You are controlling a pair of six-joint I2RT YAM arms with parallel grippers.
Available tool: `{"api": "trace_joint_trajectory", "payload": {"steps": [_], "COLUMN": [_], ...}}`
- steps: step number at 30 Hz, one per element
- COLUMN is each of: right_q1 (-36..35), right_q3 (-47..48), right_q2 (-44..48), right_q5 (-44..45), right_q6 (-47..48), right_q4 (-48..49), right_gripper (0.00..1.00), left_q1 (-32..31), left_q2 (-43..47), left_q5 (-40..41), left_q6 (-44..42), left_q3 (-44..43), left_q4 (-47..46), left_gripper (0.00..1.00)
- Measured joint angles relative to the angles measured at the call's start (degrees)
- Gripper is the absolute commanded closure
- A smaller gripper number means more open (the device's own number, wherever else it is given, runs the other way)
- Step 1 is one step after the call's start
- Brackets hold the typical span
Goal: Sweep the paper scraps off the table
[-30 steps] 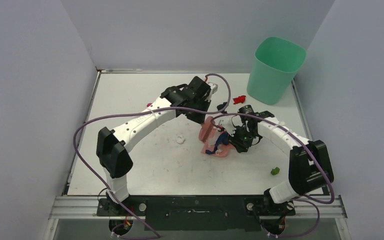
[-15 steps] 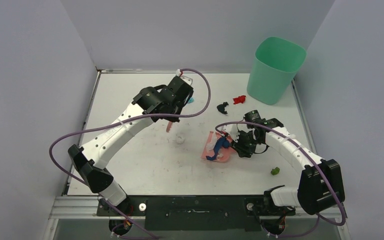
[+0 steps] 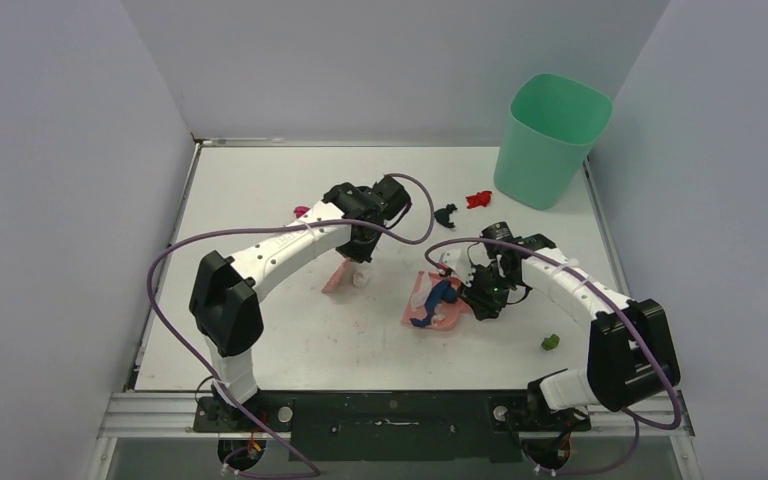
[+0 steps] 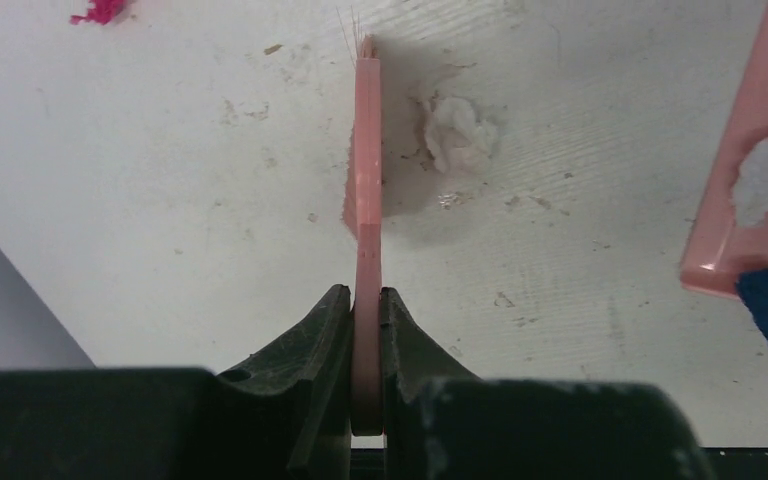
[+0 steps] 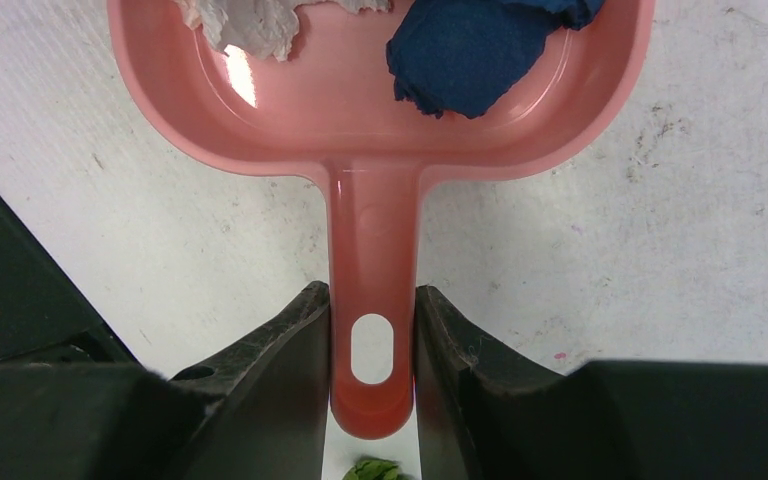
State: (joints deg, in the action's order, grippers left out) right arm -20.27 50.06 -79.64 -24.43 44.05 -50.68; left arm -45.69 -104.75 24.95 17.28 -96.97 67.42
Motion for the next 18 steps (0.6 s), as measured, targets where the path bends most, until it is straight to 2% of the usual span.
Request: {"api": "trace_joint_trajectory", "payload": {"steps": [9, 18], "right_q1": [-0.50, -0.83], "right_q3": [0.00, -1.92], "right_q2": [-0.90, -1.18], "right_q5": [-0.28, -2.34], "right_q6": [-1.38, -1.44], "right_q4": [2.49, 4.90], "right_gripper": [0.81, 0.81], "left_q1": [-3.17, -5.66], "left_q2": [-0.15, 5.86], "left_q5": [-9.29, -18.14], "left_q6": [0.42, 1.14], "left_q3": [-0.98, -1.66], "left_q4": [-4.04, -8.13], "left_gripper": [1.00, 1.00]}}
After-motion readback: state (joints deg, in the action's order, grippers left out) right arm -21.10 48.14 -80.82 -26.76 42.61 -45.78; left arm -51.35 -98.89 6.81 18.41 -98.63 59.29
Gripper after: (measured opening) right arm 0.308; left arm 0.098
